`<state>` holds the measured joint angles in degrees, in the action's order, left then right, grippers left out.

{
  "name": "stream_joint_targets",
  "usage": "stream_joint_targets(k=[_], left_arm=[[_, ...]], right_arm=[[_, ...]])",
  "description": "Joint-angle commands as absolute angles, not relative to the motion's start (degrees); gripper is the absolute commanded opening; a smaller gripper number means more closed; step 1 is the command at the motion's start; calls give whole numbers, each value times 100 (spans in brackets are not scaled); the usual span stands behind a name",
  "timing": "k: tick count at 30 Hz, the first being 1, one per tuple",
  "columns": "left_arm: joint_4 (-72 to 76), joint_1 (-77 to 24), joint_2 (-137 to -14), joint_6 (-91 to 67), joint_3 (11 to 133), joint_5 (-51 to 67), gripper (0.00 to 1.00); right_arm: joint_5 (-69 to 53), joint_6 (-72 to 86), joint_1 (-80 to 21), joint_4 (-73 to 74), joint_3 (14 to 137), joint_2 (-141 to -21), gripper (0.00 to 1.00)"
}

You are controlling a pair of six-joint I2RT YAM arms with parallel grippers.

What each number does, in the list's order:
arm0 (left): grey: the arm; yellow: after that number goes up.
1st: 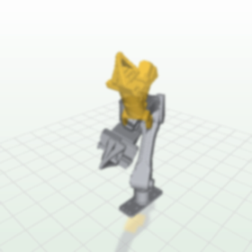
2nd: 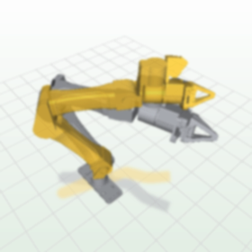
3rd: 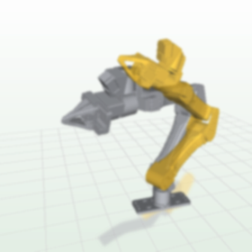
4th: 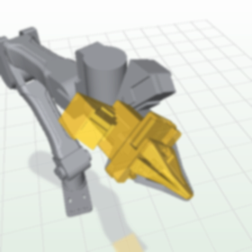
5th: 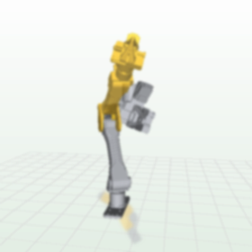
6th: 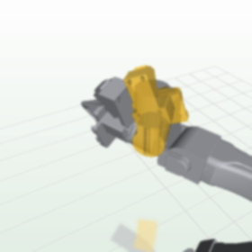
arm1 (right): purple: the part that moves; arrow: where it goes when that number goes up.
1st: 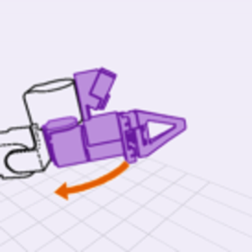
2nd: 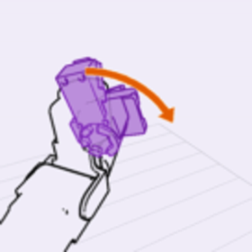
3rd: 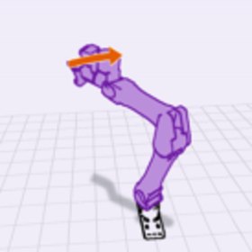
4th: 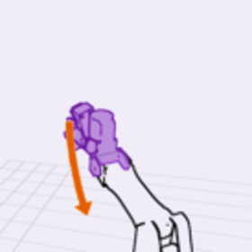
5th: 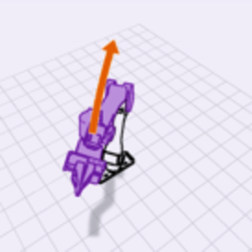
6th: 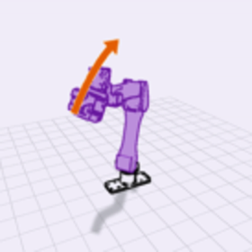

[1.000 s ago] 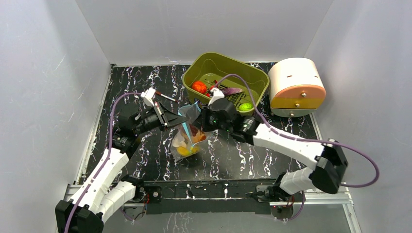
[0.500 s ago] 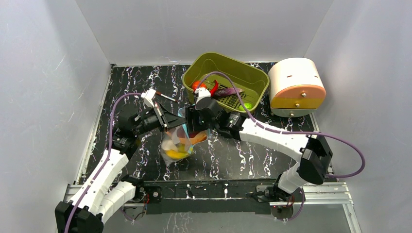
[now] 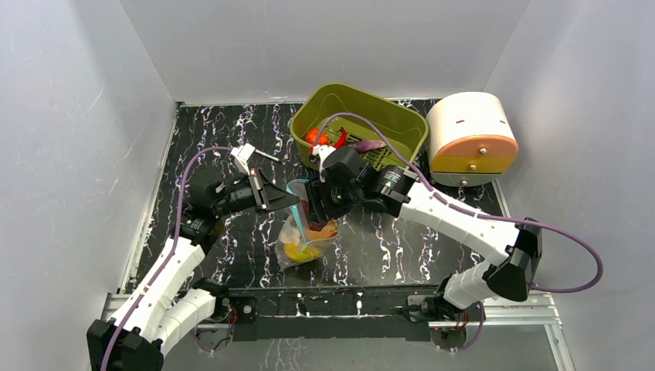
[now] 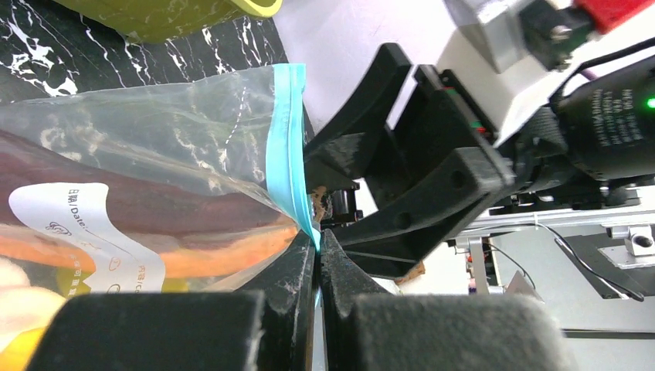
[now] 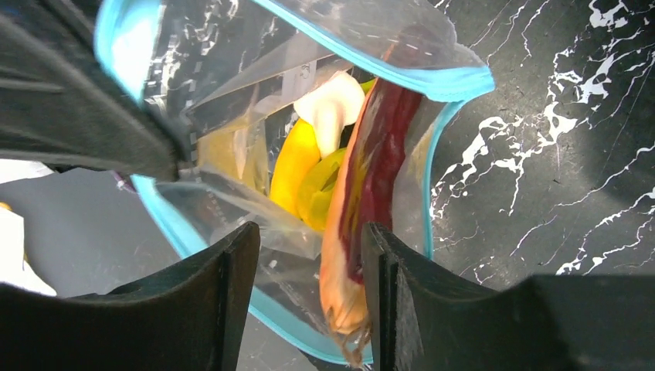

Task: Place the food in the zip-top bag and seal the zipper
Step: Adjust the zipper food storage bag at the center of the board.

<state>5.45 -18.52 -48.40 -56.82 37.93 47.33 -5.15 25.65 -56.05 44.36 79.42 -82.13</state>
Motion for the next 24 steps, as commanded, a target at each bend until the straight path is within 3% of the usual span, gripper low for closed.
stream_joint_targets(k=[1,18,24], left_arm=[[585,-1828,-4838,-5512,4043,4740,0],[920,-1828,-4645,-5839,3777,4439,0],[994,-1828,-4565,-5981,3742,4441,0]], right_arm=[[-540,2688,-5632,4982,8533,-8308,48],[-177,3189,-5739,5436,8296,-8592,57],[-311,3410,-5733,4649,8364,-8066,35]])
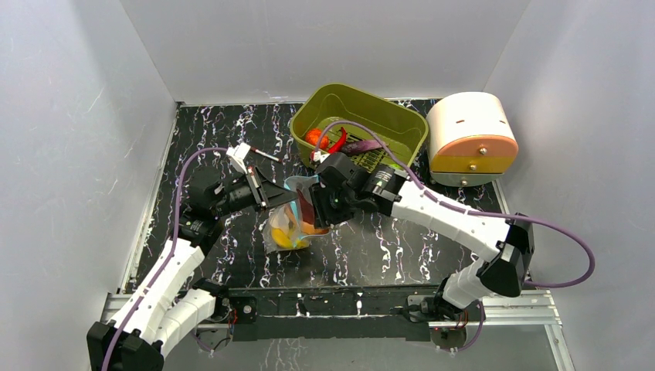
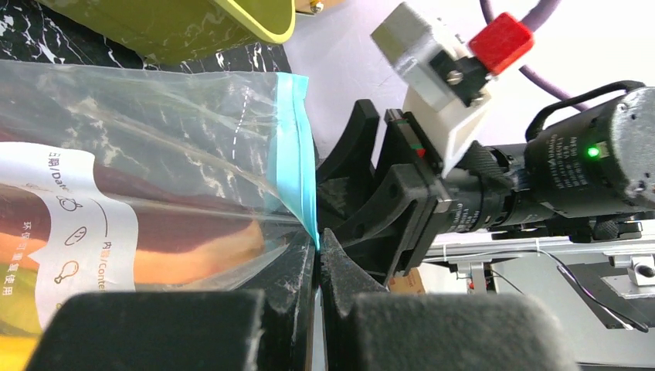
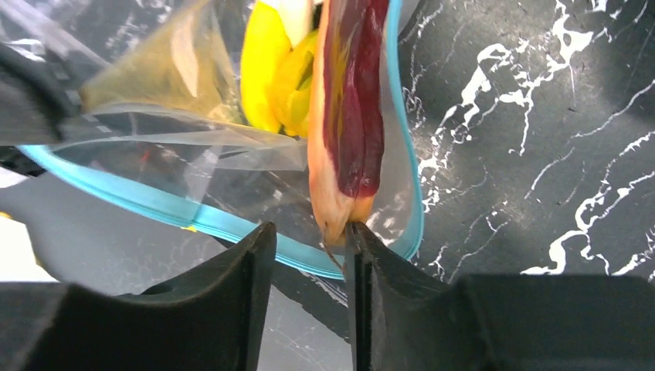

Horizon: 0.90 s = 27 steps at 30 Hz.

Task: Place the food in the zip-top bag and seal the zipper
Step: Adjust the zipper food storage bag at the center of the board.

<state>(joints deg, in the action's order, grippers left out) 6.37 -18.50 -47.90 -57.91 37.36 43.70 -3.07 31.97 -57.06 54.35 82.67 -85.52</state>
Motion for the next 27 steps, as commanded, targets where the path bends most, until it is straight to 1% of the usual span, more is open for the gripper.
stream_joint_targets(k=[1,3,6,9,13,15,17,22,25,27], left_arm=[[1034,-1828,-4565,-6033,3752,4457,0],[1053,-1827,-4564,-6107,3810,4482,0],[1049,-1829,-4524,-6142,3898,4483,0],[1112,-1828,-4484,-6197,3879,4465,0],[1325,-1833,-4453,-6362,3718,4489,0],[1439,-1831,-4456,-6441,3654,4515,0],[1451,-1828,-4471,-6438,3641,4549,0],[1454,-1828,-4449,-6443,3617,4524,0],[1511,-1826,-4423,-6485,3548,4488,0],[1598,-1830,-4405,-6542,3484,4483,0]], right_arm=[[-233,3429,-5734,4620,8407,-7993,33],[-12,3487,-5739,4618,8412,-7845,32],[359,3556,-5735,4806,8381,-7728,33],[417,3547,-5739,5080,8344,-7798,40],[537,3396,-5739,5173,8271,-8007,43],[693,3324,-5735,5234,8302,-8121,47],[812,3269,-5739,5189,8264,-8191,49],[790,3189,-5739,5096,8110,-8376,52],[624,3146,-5739,4954,7922,-8410,56],[482,3129,-5739,4794,7761,-8411,57]])
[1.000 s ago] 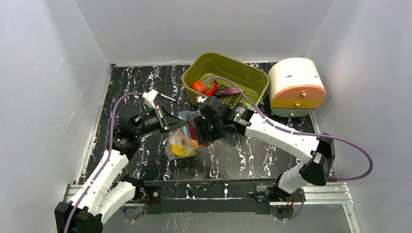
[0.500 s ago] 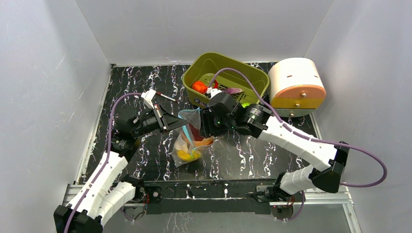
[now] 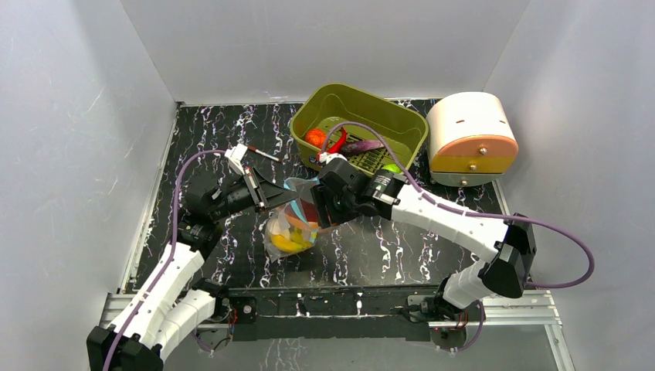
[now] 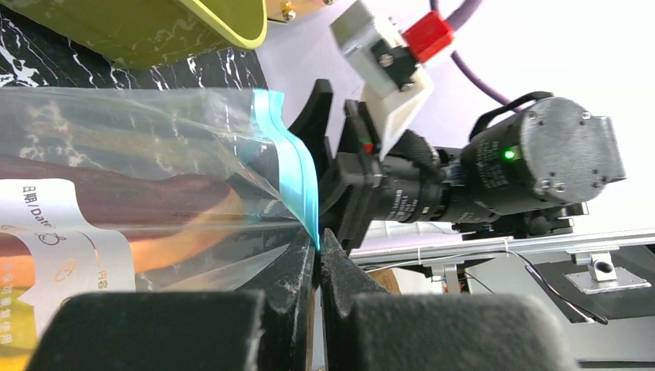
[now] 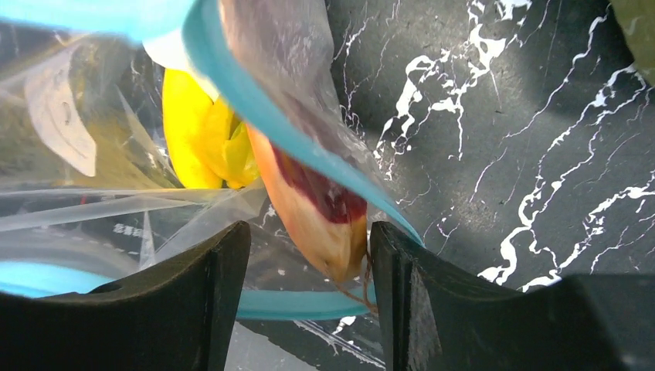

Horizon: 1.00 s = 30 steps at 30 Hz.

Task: Place the food in the zip-top bag and seal the zipper
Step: Adjust the zipper food storage bag at the center of the board.

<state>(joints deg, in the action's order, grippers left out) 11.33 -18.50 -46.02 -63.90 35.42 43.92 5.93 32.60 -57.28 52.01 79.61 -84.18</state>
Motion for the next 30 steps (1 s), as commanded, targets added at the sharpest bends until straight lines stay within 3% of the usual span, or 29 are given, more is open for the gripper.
stream_joint_targets(k=[1,5,7,13,14,22,30], left_arm=[[1635,-1835,-4397,-6561,3469,4476,0],[1669,-1835,-4367,-6556,3407,4418,0],[1693,-1830,-4376,-6564,3394,4406,0],[1549,-1828,-4370,-6486,3440,4382,0],[1494,-1829,-4364,-6460,3444,4367,0],[474,-1831,-4268,-5711,3647,4073,0],[1765,-1831,-4266,-6922,3044,4137,0]], right_arm=[[444,3137,-5739,4736,7720,-8419,57],[185,3149,-5738,4386,7470,-8384,57],[9,3189,-5739,4130,7317,-8339,51],[-55,3400,-5739,3839,7260,-8118,3],[-43,3451,-5737,3788,7255,-8027,0],[622,4111,-5739,3318,6945,-6944,0],[1363,4545,-5887,2200,6177,-6593,0]])
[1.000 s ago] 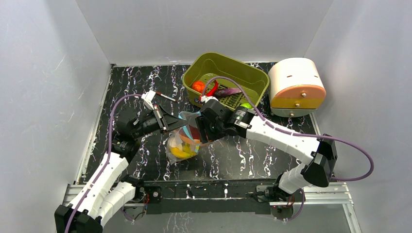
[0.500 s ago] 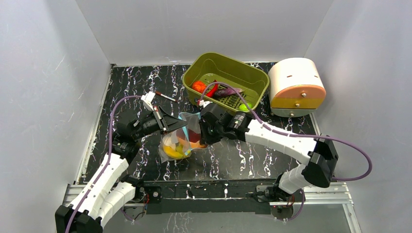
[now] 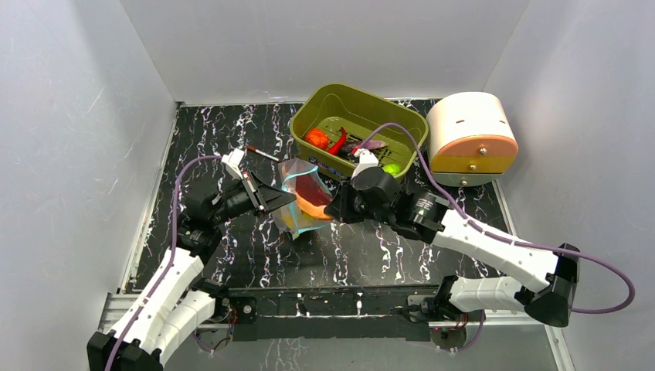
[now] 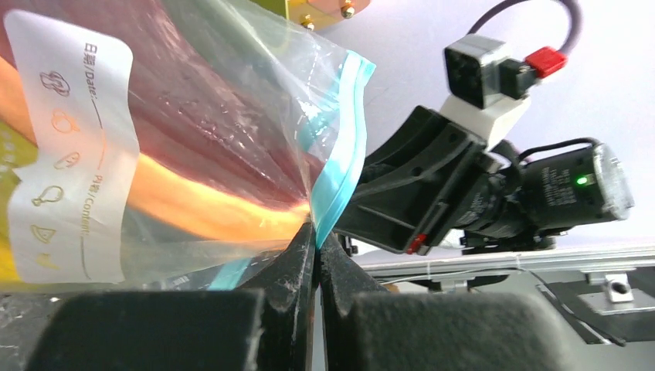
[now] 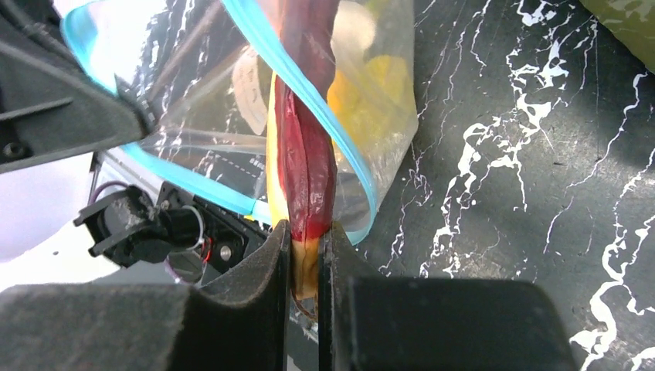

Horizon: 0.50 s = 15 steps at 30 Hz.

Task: Place the food in the zip-top bag and seal the zipper
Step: Adjust the zipper food storage bag at the center of the board.

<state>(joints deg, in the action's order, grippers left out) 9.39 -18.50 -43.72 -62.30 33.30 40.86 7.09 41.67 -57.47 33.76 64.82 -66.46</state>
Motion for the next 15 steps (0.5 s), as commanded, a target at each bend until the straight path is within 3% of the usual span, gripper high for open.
stream_joint_targets(k=[1,5,13,15], left_arm=[[1910,-1831,-4252,-7068,2926,4116,0],[2039,-1833,-4230,-7301,2813,4065,0],[2029,-1828,-4019,-7690,2728,4008,0],[2014,-1829,-3935,-7810,2688,3934,0]], right_arm=[[1570,4620,-5981,2072,6169,-6658,0],[2706,4789,-6418,2071,6475,-7192,0],[3266,4857,-6837,1584,6656,-8046,0],[3217,4967,-6957,1555,6697,-8189,8]])
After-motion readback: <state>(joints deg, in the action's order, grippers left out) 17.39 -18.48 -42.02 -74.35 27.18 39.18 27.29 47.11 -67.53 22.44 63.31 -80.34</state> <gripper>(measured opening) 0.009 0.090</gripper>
